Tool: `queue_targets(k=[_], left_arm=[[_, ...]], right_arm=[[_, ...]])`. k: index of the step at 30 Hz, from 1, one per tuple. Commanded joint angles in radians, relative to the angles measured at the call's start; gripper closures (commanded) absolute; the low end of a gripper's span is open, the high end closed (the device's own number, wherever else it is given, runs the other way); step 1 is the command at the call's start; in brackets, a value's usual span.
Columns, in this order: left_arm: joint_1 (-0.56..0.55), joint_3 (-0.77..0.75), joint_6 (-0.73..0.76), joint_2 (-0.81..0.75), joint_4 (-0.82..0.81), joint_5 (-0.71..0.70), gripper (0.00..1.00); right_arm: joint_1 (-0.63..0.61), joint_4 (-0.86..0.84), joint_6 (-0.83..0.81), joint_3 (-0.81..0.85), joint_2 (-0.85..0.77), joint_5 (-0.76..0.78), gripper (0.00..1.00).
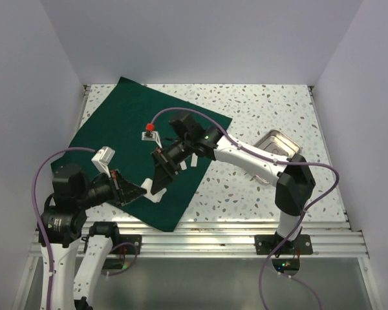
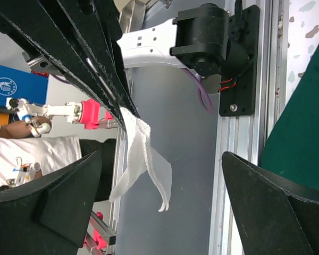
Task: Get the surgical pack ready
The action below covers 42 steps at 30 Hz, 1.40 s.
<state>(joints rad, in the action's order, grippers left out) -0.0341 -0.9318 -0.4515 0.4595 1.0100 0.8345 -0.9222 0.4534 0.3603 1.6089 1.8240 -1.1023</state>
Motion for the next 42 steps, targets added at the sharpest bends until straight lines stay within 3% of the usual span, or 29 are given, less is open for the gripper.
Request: queue_targets(k=[1, 3, 7, 12, 13, 15, 16, 19, 22, 25, 27, 28, 32, 35, 38, 42], left_arm=[[-0.001, -0.032, 0.0, -0.008, 0.022, 0.028, 1.0], [-0.001, -0.032, -0.01, -0.009, 0.016, 0.028, 1.0], [-0.001, -0.032, -0.038, -0.004, -0.022, 0.035, 1.0], [-0.001, -0.027, -0.044, 0.007, -0.039, 0.046, 1.0], [-0.001, -0.027, -0.044, 0.008, -0.037, 0.048, 1.0], [-0.001, -0.027, -0.036, 0.011, -0.028, 0.048, 1.0], [-0.001, -0.027, -0.035, 0.013, -0.025, 0.046, 1.0], [-0.001, -0.027, -0.032, 0.013, -0.017, 0.046, 1.0], [-0.001, -0.029, -0.027, 0.018, -0.013, 0.049, 1.0], [0.0, -0.033, -0.018, 0.024, -0.007, 0.048, 1.0], [-0.001, -0.035, -0.012, 0.028, -0.001, 0.046, 1.0], [-0.001, -0.036, -0.01, 0.027, 0.002, 0.045, 1.0], [-0.001, -0.032, -0.01, 0.022, 0.002, 0.046, 1.0], [-0.001, -0.032, -0.007, 0.024, 0.006, 0.044, 1.0], [-0.001, -0.03, -0.003, 0.03, 0.004, 0.048, 1.0], [-0.001, -0.032, 0.005, 0.051, 0.018, 0.0, 0.96]], right_arm=[[-0.018, -0.053, 0.025, 0.048, 0.003, -0.031, 0.01], [-0.029, -0.067, 0.04, 0.036, 0.004, -0.047, 0.03], [-0.053, -0.103, 0.06, -0.02, -0.017, -0.091, 0.19], [-0.055, -0.157, 0.08, -0.099, -0.066, -0.102, 0.29], [-0.055, -0.154, 0.081, -0.106, -0.063, -0.103, 0.39], [-0.053, -0.151, 0.083, -0.109, -0.063, -0.105, 0.49], [-0.055, -0.153, 0.085, -0.11, -0.063, -0.102, 0.61], [-0.055, -0.162, 0.091, -0.118, -0.068, -0.088, 0.64], [-0.055, -0.163, 0.091, -0.121, -0.069, -0.071, 0.75], [-0.053, -0.165, 0.094, -0.121, -0.065, -0.057, 0.75], [-0.052, -0.163, 0.092, -0.118, -0.068, -0.053, 0.67], [-0.05, -0.163, 0.092, -0.115, -0.069, -0.053, 0.57], [-0.047, -0.148, 0.089, -0.089, -0.063, -0.064, 0.56], [-0.047, -0.134, 0.085, -0.084, -0.06, -0.076, 0.69], [-0.046, -0.133, 0.078, -0.095, -0.06, -0.08, 1.0], [-0.04, -0.093, 0.046, -0.105, -0.065, -0.073, 1.0]])
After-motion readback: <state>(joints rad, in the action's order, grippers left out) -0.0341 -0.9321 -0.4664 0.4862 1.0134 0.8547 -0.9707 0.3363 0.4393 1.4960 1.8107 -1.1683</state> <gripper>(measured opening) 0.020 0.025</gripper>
